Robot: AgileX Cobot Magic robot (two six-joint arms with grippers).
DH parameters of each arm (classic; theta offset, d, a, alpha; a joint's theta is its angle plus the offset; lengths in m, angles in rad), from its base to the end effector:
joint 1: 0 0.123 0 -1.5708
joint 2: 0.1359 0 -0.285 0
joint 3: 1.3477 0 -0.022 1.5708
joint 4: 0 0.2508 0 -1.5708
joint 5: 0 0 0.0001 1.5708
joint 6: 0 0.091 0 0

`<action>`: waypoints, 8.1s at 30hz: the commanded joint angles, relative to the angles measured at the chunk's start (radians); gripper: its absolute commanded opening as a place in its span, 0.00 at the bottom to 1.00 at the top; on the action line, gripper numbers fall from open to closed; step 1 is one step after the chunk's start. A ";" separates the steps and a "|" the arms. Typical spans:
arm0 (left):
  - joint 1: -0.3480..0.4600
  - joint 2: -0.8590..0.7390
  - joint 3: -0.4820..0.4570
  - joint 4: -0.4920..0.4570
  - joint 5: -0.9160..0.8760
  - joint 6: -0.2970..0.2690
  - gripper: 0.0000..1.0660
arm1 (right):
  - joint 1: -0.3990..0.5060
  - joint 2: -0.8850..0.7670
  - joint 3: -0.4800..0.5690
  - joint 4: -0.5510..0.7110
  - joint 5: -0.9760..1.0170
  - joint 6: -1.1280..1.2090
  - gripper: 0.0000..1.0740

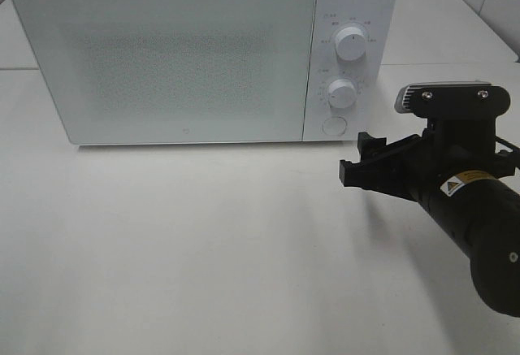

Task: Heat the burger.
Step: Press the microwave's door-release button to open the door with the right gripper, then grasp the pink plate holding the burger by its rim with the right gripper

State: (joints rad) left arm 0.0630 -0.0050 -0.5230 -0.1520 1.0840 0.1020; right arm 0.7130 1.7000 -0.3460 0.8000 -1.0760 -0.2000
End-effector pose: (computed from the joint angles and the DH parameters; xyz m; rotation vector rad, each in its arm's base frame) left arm -0.0091 -0.0128 0.2825 0.0512 2.0305 -0.0777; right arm 0.2168 0.1115 0.1407 0.0247 1.8436 0.0160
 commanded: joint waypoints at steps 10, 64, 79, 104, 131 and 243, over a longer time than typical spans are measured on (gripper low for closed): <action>-0.004 -0.017 0.003 0.000 -0.008 -0.007 0.92 | 0.002 0.000 -0.008 0.000 -0.007 0.609 0.15; -0.004 -0.017 0.003 0.000 -0.008 -0.007 0.92 | -0.141 0.318 -0.375 -0.140 0.161 1.515 0.00; -0.004 -0.017 0.003 0.000 -0.008 -0.007 0.92 | -0.178 0.418 -0.496 -0.139 0.227 1.498 0.00; -0.004 -0.017 0.003 -0.001 -0.008 -0.007 0.92 | -0.200 0.453 -0.620 -0.104 0.101 1.462 0.00; -0.004 -0.017 0.003 -0.001 -0.008 -0.007 0.92 | -0.211 0.454 -0.736 -0.055 -0.017 1.337 0.00; -0.004 -0.017 0.003 -0.001 -0.008 -0.007 0.92 | -0.034 -0.016 -0.824 -1.039 1.557 -0.929 0.89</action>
State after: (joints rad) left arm 0.0630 -0.0050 -0.5230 -0.1520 1.0840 0.1020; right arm 0.6590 1.6580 -1.1380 -0.2080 0.4870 -1.1610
